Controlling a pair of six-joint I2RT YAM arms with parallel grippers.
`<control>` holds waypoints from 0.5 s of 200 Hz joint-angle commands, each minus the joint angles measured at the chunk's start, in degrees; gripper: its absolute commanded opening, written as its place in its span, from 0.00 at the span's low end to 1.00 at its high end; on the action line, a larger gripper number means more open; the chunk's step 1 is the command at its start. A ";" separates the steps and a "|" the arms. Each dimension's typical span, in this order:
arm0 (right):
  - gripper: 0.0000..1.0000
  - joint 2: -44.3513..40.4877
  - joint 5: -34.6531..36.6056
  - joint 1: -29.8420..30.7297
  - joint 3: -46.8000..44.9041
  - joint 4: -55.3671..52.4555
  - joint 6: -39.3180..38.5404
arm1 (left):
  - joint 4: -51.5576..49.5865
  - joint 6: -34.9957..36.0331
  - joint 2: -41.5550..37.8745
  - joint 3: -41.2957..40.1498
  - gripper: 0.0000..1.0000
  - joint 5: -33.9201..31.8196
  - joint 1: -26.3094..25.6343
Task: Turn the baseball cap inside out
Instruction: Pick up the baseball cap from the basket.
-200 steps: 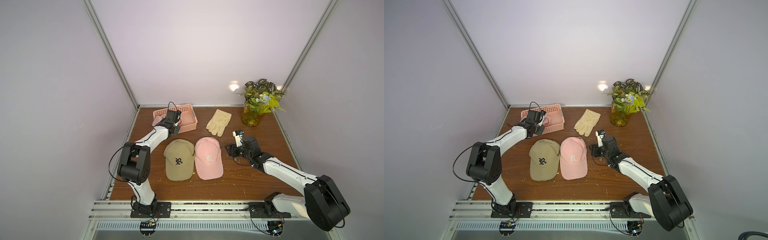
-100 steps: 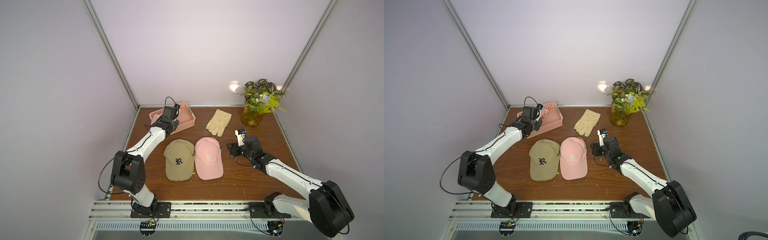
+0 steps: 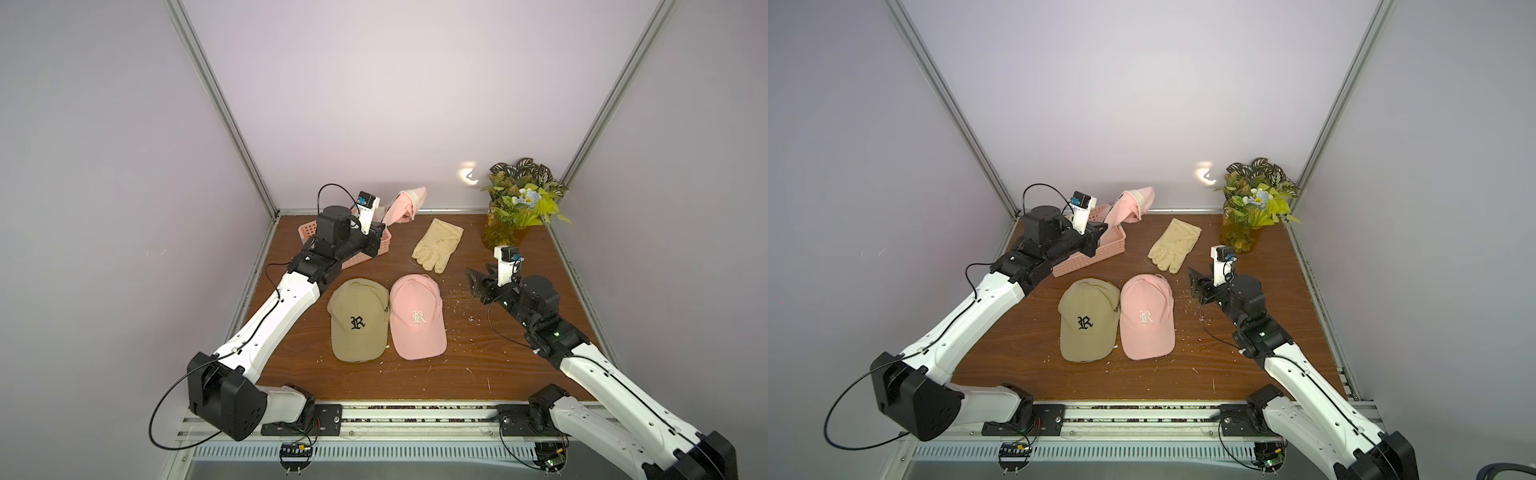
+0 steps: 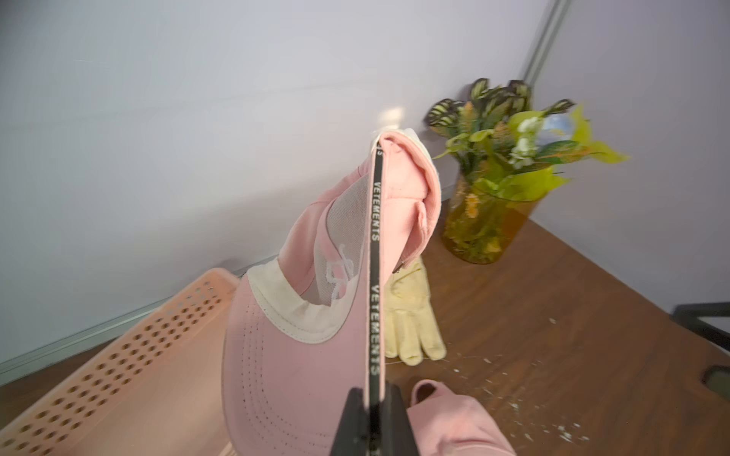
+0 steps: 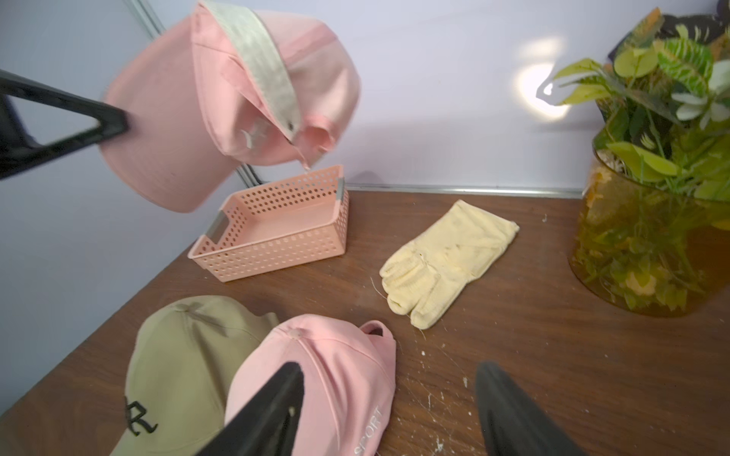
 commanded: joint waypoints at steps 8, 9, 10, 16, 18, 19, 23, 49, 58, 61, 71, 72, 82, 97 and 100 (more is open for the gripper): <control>0.78 -1.12 -10.65 -0.07 4.15 0.31 -5.90 | 4.94 -5.05 0.19 -0.47 0.01 12.67 -3.80; 0.79 -1.06 -10.90 -0.07 4.22 0.36 -5.95 | 4.98 -5.07 0.25 -0.48 0.01 12.92 -3.90; 0.79 -1.08 -11.24 -0.06 4.25 0.47 -6.07 | 5.04 -5.17 0.28 -0.52 0.01 13.09 -4.00; 0.79 -0.90 -12.73 -0.15 4.50 0.83 -6.24 | 5.63 -5.74 0.54 -0.77 0.01 14.20 -4.52; 0.79 -0.80 -13.01 -0.13 4.58 1.02 -6.22 | 5.89 -5.89 0.57 -0.86 0.01 14.52 -4.71; 0.79 -0.73 -13.08 -0.14 4.61 1.15 -6.20 | 6.03 -5.93 0.66 -0.89 0.01 14.77 -4.84; 0.79 -0.52 -13.78 -0.14 4.78 1.48 -6.19 | 6.61 -6.22 0.78 -1.23 0.01 15.55 -5.16; 0.78 0.24 -14.95 -0.06 5.12 4.08 -5.44 | 7.76 -7.68 1.59 -1.96 0.01 17.44 -7.24; 0.78 0.29 -13.77 -0.07 5.16 4.52 -5.31 | 7.27 -7.45 1.90 -1.89 0.01 17.61 -7.74; 0.78 0.30 -13.27 -0.08 5.13 4.72 -5.23 | 7.16 -7.44 1.96 -1.89 0.01 17.88 -7.91; 0.78 0.12 -11.93 -0.06 5.09 5.26 -5.24 | 6.87 -7.62 2.24 -1.89 0.01 18.99 -8.23; 0.78 0.13 -11.80 -0.06 5.04 5.29 -5.27 | 6.78 -7.63 2.28 -1.89 0.01 19.11 -8.23; 0.78 -0.07 -10.38 -0.06 4.92 5.97 -5.55 | 6.36 -7.65 2.57 -1.72 0.01 20.29 -8.64; 0.78 -0.04 -6.95 -0.06 5.07 6.21 -6.11 | 5.04 -7.04 3.06 -1.32 0.01 21.20 -9.33; 0.78 0.03 -6.10 -0.06 5.14 6.23 -6.26 | 4.69 -6.96 3.18 -1.16 0.01 21.32 -9.48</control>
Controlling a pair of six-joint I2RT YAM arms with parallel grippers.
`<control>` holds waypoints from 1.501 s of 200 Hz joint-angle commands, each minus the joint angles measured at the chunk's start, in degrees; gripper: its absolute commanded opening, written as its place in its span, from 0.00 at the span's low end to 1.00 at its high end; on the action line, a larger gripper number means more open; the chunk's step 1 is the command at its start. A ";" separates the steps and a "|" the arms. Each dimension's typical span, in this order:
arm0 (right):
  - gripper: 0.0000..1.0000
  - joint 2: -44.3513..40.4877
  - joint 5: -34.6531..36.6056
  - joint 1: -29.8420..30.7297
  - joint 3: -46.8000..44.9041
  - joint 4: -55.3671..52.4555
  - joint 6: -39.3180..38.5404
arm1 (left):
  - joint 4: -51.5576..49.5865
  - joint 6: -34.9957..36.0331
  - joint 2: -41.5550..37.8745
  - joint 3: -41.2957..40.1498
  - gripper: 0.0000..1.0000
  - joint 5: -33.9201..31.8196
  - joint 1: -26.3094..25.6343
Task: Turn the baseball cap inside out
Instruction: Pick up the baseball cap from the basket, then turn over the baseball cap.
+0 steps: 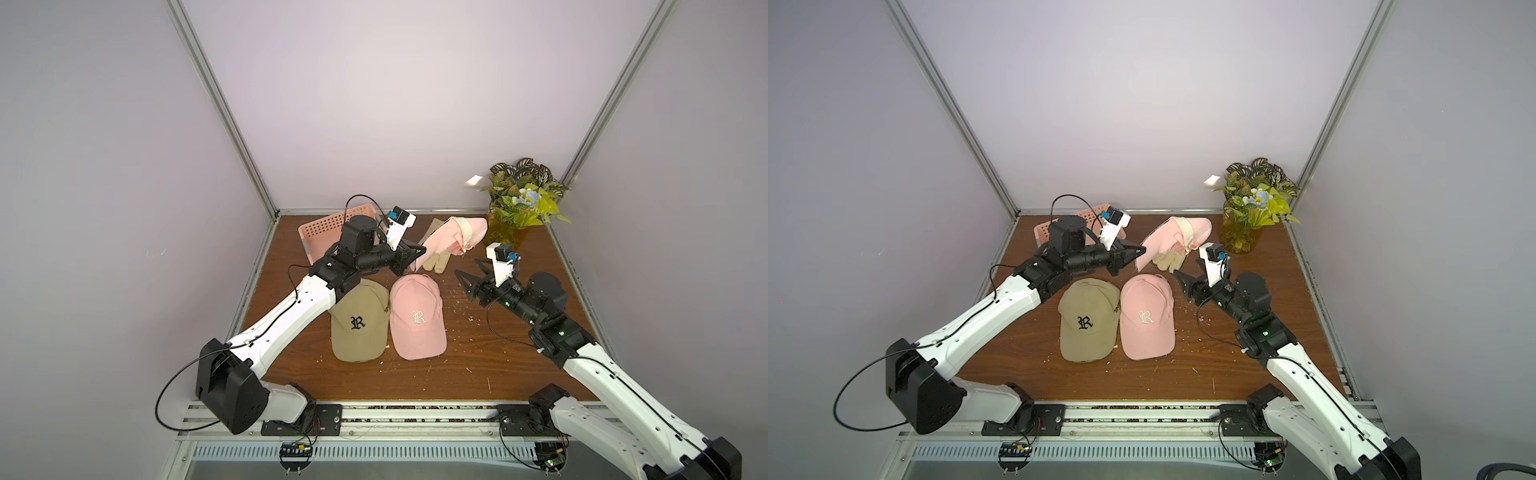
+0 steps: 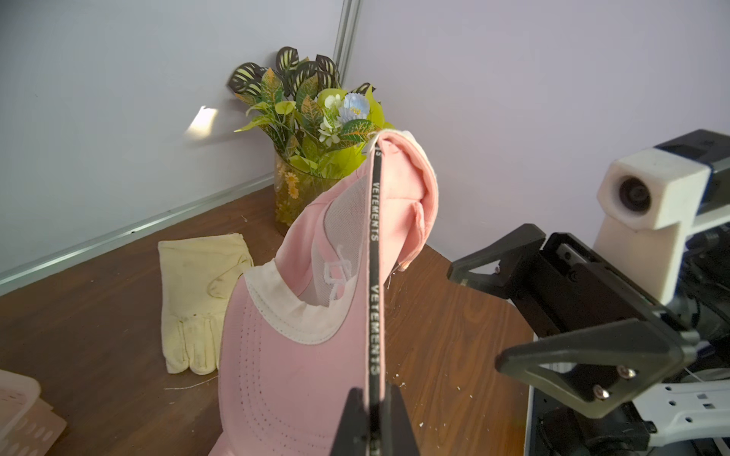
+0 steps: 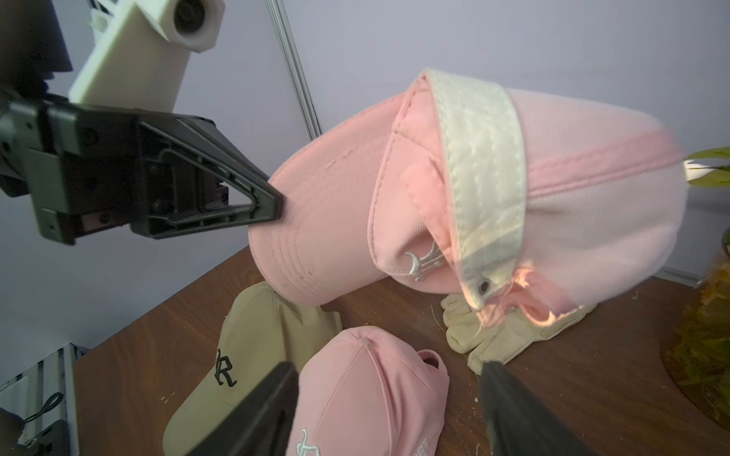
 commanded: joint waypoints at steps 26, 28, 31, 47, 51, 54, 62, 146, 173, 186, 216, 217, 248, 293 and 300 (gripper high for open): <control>0.78 0.13 9.31 -0.06 2.50 4.53 -3.48 | -1.33 0.72 1.16 1.16 0.00 4.73 -2.07; 0.78 0.24 9.56 -0.06 2.47 4.58 -3.74 | -1.42 0.75 1.20 1.16 0.00 4.80 -2.07; 0.78 0.43 9.93 -0.06 2.46 4.70 -4.03 | -1.51 0.68 1.31 1.16 0.00 4.99 -2.12; 0.77 1.55 11.77 -0.06 3.18 4.51 -5.64 | -2.37 1.27 1.88 1.46 0.00 6.67 -2.58; 0.77 1.85 12.03 -0.06 3.36 4.48 -6.19 | -2.63 1.43 2.07 1.63 0.00 7.11 -2.73; 0.76 2.08 12.18 -0.10 3.42 4.41 -6.46 | -2.98 1.61 2.23 1.79 0.00 7.38 -2.82; 0.75 2.63 12.43 -0.06 3.69 4.56 -7.19 | -3.64 2.05 2.60 2.23 0.00 8.16 -3.11; 0.00 5.80 -2.01 -0.06 6.80 3.78 -6.57 | -1.71 2.12 4.09 2.72 0.00 13.92 -3.31; 0.00 4.80 0.07 -0.06 7.59 3.80 -0.23 | 2.73 1.28 3.16 0.14 0.30 11.47 -3.31; 0.00 4.18 1.56 -0.09 8.14 3.54 3.20 | 7.00 0.30 1.79 -2.97 0.49 9.26 -3.26; 0.00 3.22 1.90 -0.10 9.58 2.76 8.98 | 21.20 -3.38 -1.78 -12.90 0.79 6.65 -3.34; 0.00 3.23 1.94 -0.13 9.58 2.74 9.11 | 21.70 -3.55 -1.89 -13.25 0.80 6.48 -3.32; 0.00 2.61 1.84 -0.10 10.91 1.44 11.47 | 35.70 -7.73 -4.27 -22.92 0.86 3.68 -3.31; 0.00 3.11 -0.36 -0.14 12.04 1.00 14.45 | 49.87 -12.19 -4.61 -29.94 0.83 2.71 -3.54; 0.00 3.39 -0.64 -0.14 12.17 1.13 14.89 | 49.60 -12.08 -4.35 -29.83 0.82 2.37 -3.57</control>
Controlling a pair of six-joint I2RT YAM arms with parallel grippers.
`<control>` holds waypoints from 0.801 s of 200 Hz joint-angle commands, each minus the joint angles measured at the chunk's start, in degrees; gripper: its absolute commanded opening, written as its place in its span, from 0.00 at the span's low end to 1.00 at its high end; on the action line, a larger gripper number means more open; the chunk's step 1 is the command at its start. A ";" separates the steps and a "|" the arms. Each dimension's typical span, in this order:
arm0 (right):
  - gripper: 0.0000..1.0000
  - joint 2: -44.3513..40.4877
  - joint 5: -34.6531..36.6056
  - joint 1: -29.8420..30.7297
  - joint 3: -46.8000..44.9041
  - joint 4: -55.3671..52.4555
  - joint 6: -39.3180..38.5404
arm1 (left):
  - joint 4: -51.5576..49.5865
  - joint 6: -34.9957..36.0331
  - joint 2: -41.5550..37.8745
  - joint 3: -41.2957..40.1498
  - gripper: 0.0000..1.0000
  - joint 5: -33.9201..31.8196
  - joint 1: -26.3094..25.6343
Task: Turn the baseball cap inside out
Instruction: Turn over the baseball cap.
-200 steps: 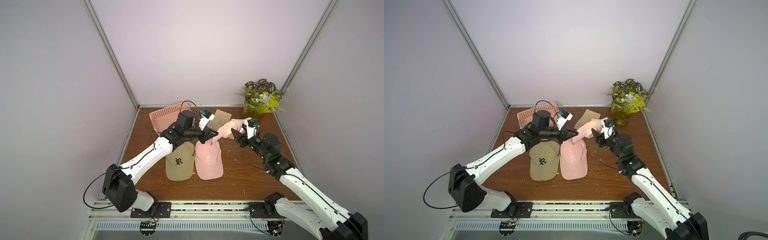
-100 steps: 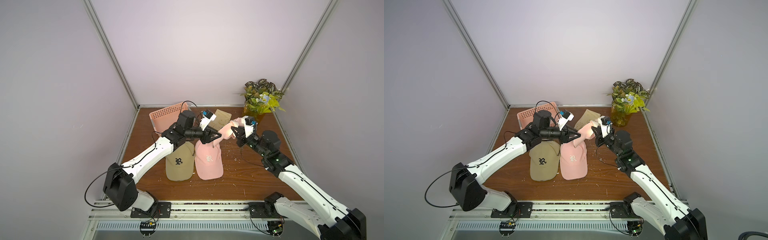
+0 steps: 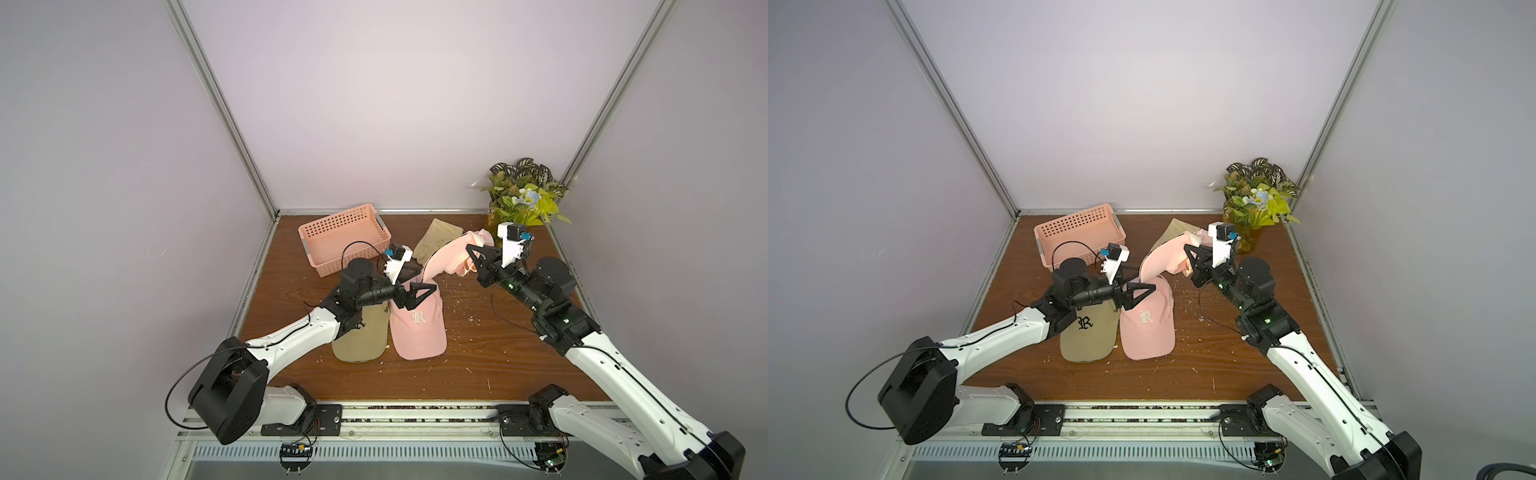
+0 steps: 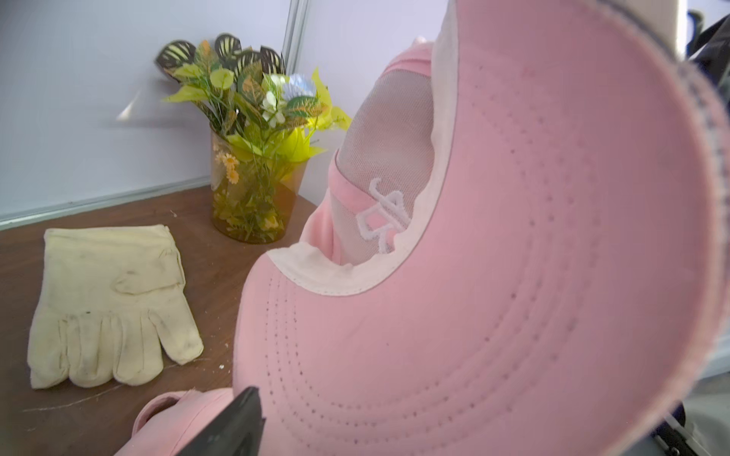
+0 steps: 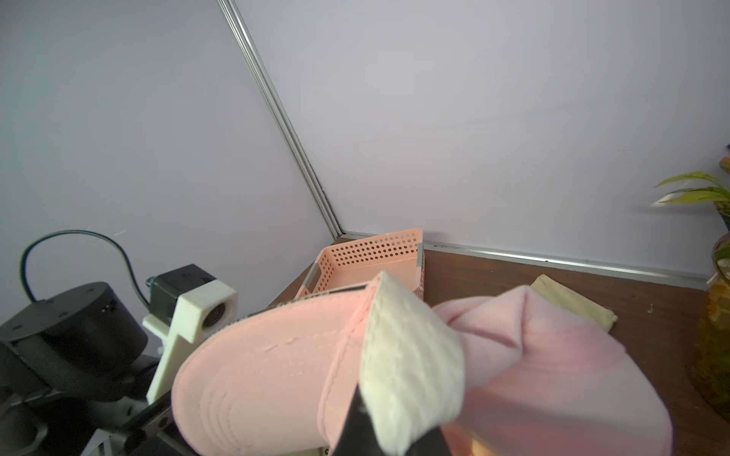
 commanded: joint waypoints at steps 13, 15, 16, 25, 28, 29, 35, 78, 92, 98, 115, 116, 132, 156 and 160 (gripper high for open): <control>0.00 0.11 -3.32 0.18 3.08 3.09 4.17 | 10.12 -1.78 -0.15 -0.10 0.79 -1.41 -0.73; 0.00 0.21 -3.53 0.17 3.06 3.23 4.23 | 10.14 -1.70 -0.08 0.01 0.78 -1.37 -0.69; 0.00 0.24 -3.62 0.20 3.10 3.27 4.29 | 10.14 -1.71 -0.01 0.04 0.78 -1.45 -0.71; 0.00 0.77 -4.38 0.16 3.24 3.62 4.85 | 10.38 -1.73 0.39 0.23 0.74 -1.61 -0.73; 0.00 0.86 -4.55 0.22 3.32 3.66 4.96 | 10.50 -1.89 0.54 0.32 0.73 -1.64 -0.73; 0.00 0.91 -4.66 0.18 3.32 3.66 5.00 | 10.50 -1.90 0.57 0.29 0.73 -1.68 -0.73; 0.00 1.24 -5.02 0.16 3.55 3.67 5.40 | 10.78 -1.99 0.87 0.44 0.71 -1.63 -0.73; 0.00 2.63 -6.88 0.16 3.42 4.60 6.25 | 11.20 -1.60 2.22 1.13 0.27 -0.96 -0.69; 0.00 3.21 -6.61 0.14 3.44 3.14 4.92 | 10.45 -1.12 0.76 0.76 0.10 -1.98 -0.73; 0.00 3.56 -5.81 0.15 3.45 2.06 4.14 | 9.36 -0.60 -0.12 0.73 0.07 -2.78 -0.73; 0.00 4.13 -2.56 0.14 2.88 -1.18 1.78 | 2.74 1.13 -2.70 1.40 0.04 -6.47 -0.67; 0.00 4.13 -2.35 0.14 2.83 -1.26 1.56 | 2.27 1.19 -2.94 1.49 0.04 -6.68 -0.70; 0.07 4.14 2.17 0.15 1.62 -3.86 -0.92 | -4.69 2.42 -4.77 2.89 0.02 -8.16 -0.58; 0.14 4.30 7.56 0.14 0.03 -6.74 -4.68 | -13.72 3.37 -6.90 5.05 0.00 -8.72 -0.30; 0.14 4.46 8.37 0.09 -0.06 -7.34 -5.24 | -14.81 3.52 -7.24 5.26 0.00 -8.74 -0.22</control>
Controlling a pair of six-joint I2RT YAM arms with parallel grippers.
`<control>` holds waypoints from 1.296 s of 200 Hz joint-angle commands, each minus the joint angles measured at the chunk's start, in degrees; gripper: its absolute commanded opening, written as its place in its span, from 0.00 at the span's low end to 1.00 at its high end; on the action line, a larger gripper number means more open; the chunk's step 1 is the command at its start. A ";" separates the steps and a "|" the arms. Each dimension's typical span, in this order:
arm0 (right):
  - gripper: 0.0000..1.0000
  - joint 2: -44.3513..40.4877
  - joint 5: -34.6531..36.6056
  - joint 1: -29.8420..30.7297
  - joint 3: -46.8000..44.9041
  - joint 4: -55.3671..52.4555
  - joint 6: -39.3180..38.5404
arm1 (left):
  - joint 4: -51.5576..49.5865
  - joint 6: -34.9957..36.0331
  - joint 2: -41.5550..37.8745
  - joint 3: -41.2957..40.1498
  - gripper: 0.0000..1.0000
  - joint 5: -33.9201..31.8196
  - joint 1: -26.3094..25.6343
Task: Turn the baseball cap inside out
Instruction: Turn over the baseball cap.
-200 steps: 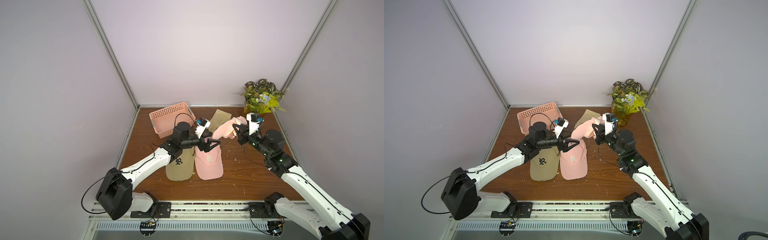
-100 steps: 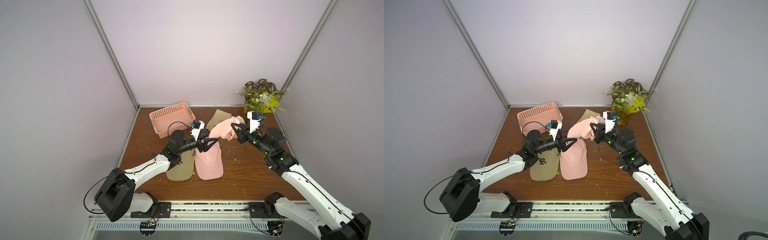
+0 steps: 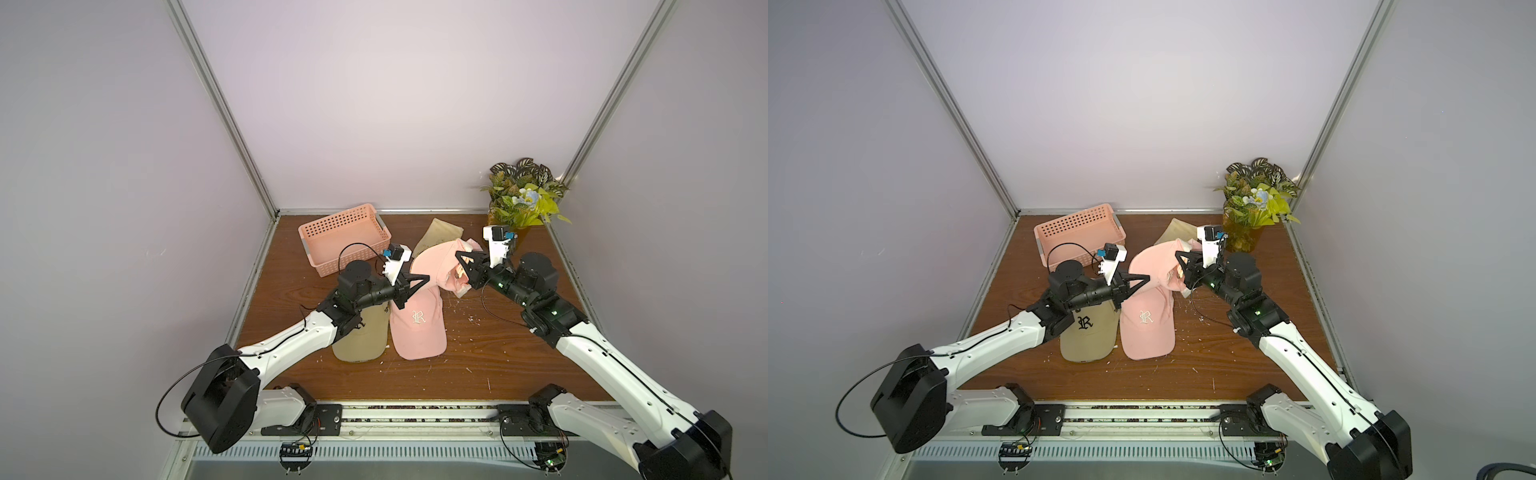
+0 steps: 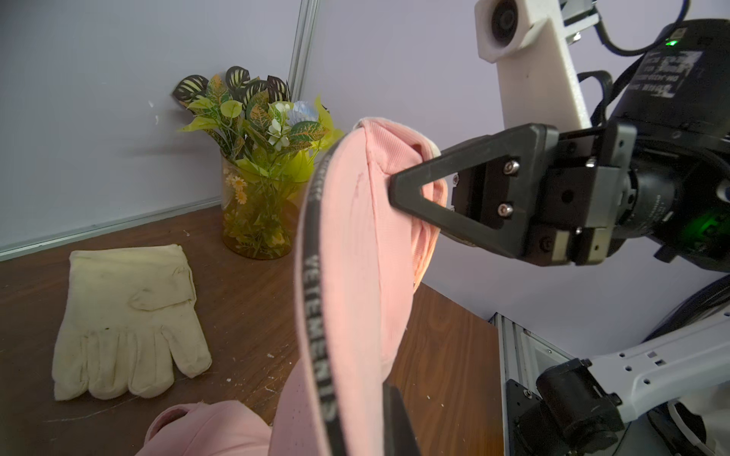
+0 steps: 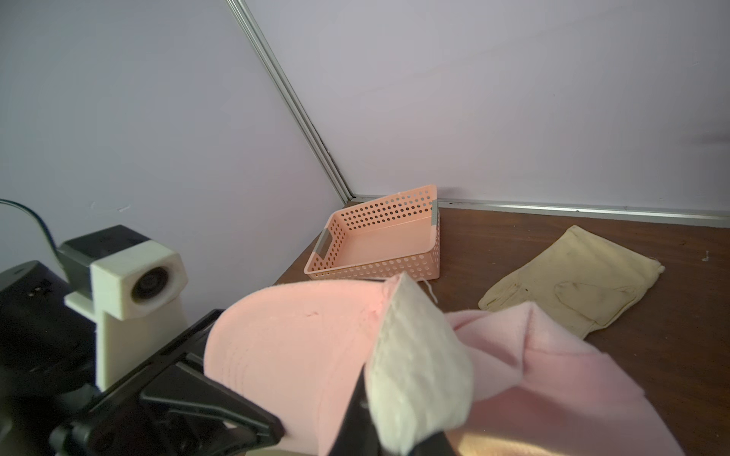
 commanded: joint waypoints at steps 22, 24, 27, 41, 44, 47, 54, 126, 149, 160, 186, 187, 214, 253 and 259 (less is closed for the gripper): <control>0.17 0.76 14.58 -0.78 -0.67 -6.76 -8.40 | -11.76 1.79 -4.91 4.12 0.00 -4.16 0.99; 0.17 0.89 14.92 -0.78 -0.74 -6.94 -8.58 | -12.00 1.56 -5.01 4.20 0.00 -4.17 0.98; 0.18 0.91 15.37 -0.78 -0.81 -7.21 -8.92 | -12.41 1.38 -5.14 4.31 0.00 -4.18 1.12; 0.24 1.08 17.39 -0.81 -1.19 -8.07 -9.78 | -14.51 0.17 -5.43 5.19 0.00 -3.82 1.77; 0.25 0.94 17.78 -0.79 -1.29 -8.12 -9.87 | -14.89 -0.02 -5.37 5.34 0.00 -3.63 1.91; 0.26 0.99 18.07 -0.78 -1.49 -8.13 -10.02 | -15.18 -0.15 -5.33 5.51 0.00 -3.32 2.01; 0.28 0.75 18.57 -0.78 -1.87 -7.85 -10.33 | -15.95 -0.32 -5.28 5.90 0.00 -2.73 2.19; 0.33 4.40 30.47 -1.02 -2.45 -9.51 -10.69 | -16.63 -4.66 -4.46 8.10 0.00 7.25 3.48; 0.37 6.38 39.35 -1.13 -1.72 -11.62 -8.71 | -15.49 -6.81 -3.97 8.32 0.00 11.03 4.08; 0.44 6.70 40.70 -1.30 -1.43 -11.91 -8.33 | -15.26 -7.82 -3.61 8.26 0.00 11.08 4.20; 0.63 3.92 31.08 -1.47 -1.60 -9.44 -10.05 | -16.83 -8.18 -2.12 8.68 0.00 6.93 4.23; 0.64 3.73 30.46 -1.48 -1.71 -9.12 -10.11 | -16.84 -8.22 -2.10 8.68 0.00 6.83 4.23; 0.76 -1.99 17.50 -1.55 -4.09 -2.96 -10.58 | -15.02 -10.86 -0.53 7.80 0.00 3.39 4.19; 0.81 -8.16 15.33 -1.49 -4.77 -2.22 -10.73 | -10.70 -14.50 0.75 6.44 0.00 1.77 3.82; 0.81 -8.93 14.94 -1.49 -4.83 -2.25 -10.83 | -10.77 -14.60 0.87 6.56 0.00 1.38 3.61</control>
